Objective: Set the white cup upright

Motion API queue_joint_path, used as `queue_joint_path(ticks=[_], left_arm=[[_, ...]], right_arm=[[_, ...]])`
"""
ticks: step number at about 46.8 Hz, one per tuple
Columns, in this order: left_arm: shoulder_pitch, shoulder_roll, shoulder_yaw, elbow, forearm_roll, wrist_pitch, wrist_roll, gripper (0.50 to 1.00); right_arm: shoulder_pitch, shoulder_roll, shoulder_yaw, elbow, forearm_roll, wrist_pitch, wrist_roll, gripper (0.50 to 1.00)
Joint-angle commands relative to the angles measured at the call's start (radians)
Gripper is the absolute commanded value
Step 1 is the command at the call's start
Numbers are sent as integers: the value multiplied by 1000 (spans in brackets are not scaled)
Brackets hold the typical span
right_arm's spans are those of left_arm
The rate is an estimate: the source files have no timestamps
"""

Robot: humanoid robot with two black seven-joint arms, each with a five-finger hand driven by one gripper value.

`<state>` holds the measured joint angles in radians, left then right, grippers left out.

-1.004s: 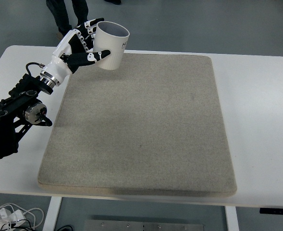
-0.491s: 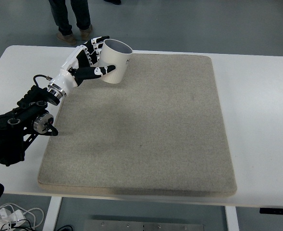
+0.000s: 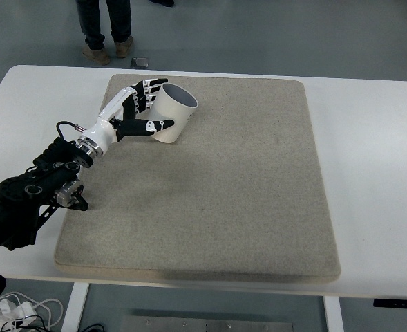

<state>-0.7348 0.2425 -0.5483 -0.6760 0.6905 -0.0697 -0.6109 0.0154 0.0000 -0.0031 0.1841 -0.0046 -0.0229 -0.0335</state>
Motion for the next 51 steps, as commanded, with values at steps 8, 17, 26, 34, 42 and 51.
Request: queue_joint_path(ticks=[8,17,26,34,42,51], left_arm=[[-2,-9,47,-5,1,51,0,500],[-2,-9,44,-13,-2,51,0,500],[0,-9,38,-10,-8,51,0,593],[0,-9,30,-10,-13,51,0,694],[0,-9,22,-10,-29,50,0,910],[0,-9,-1,-10,-46,44,0,994]], right_arm=[[0,0,0,0,0,0,0,952],[0,0,0,0,0,1,0,952],[0,0,0,0,0,0,0,952],[0,0,0,0,0,0,0,952],[0,0,0,0,0,1,0,952],[0,0,0,0,0,0,1,952]])
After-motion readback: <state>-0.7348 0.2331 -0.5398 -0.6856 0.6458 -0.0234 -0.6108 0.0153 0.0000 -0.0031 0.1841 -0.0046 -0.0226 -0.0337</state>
